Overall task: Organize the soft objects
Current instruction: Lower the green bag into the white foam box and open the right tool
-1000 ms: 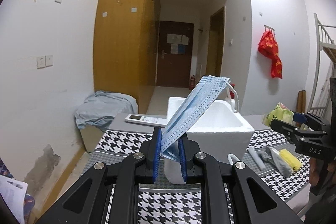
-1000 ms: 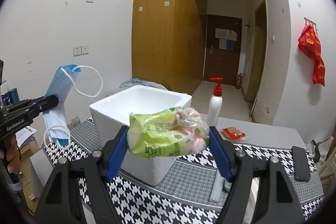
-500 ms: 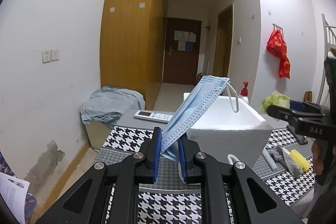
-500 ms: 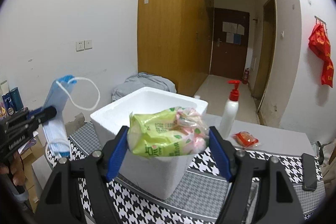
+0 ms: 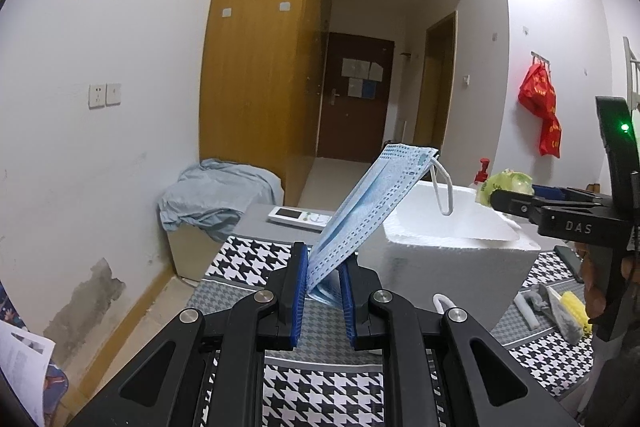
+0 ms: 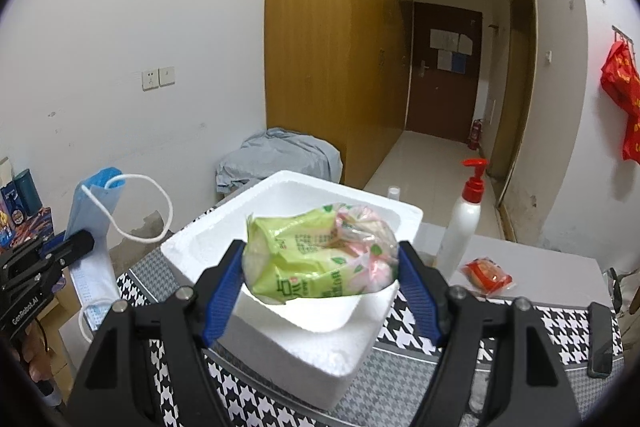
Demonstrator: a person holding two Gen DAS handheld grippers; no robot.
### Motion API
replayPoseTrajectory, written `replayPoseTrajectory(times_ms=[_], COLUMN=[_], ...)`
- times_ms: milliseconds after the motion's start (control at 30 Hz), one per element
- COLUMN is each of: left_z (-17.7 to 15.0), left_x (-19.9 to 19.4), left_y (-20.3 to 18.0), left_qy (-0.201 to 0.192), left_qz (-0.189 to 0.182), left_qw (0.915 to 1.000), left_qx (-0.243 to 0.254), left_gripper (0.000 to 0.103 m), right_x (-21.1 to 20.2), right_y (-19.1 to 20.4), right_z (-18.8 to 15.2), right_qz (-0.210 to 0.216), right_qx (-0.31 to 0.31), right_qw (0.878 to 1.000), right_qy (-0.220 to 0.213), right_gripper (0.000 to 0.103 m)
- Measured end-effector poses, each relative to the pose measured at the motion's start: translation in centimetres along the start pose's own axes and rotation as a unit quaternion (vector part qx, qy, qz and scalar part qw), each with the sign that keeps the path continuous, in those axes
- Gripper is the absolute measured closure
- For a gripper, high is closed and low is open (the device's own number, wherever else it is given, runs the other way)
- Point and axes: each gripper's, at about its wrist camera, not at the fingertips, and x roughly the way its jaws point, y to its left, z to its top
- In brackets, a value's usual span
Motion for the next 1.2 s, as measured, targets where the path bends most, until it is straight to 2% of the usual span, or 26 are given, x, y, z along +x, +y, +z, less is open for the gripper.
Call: replayPoseTrajectory(times_ms=[467, 567, 700, 1200], left_z=[0.1, 0.1, 0.1, 1.1], left_x=[0.0, -0.3, -0.5, -0.4], left_y=[0.4, 0.3, 0.3, -0.1], left_qy=[-0.001, -0.003, -0.005, -0.007], left_qz=[0.003, 0.004, 0.006, -0.021], left_qw=[0.9999, 0.9999, 0.9999, 0.9997], left_qx=[-0.009, -0.01, -0.01, -0.011], left_gripper=[0.086, 0.086, 0.086, 0.086], right_x=[2.1, 2.3, 2.5, 0.2], right_y=[-0.1, -0.2, 0.2, -0.2], right_z=[0.5, 0.5, 0.6, 0.3], right_qz=[0.008, 0.006, 0.0, 0.001], right_qx=[0.007, 0.006, -0.001, -0.01], right_qw=[1.0, 1.0, 1.0, 1.0], right_qy=[0.019, 0.023, 0.018, -0.005], right_gripper=[0.024, 0.02, 0.004, 0.003])
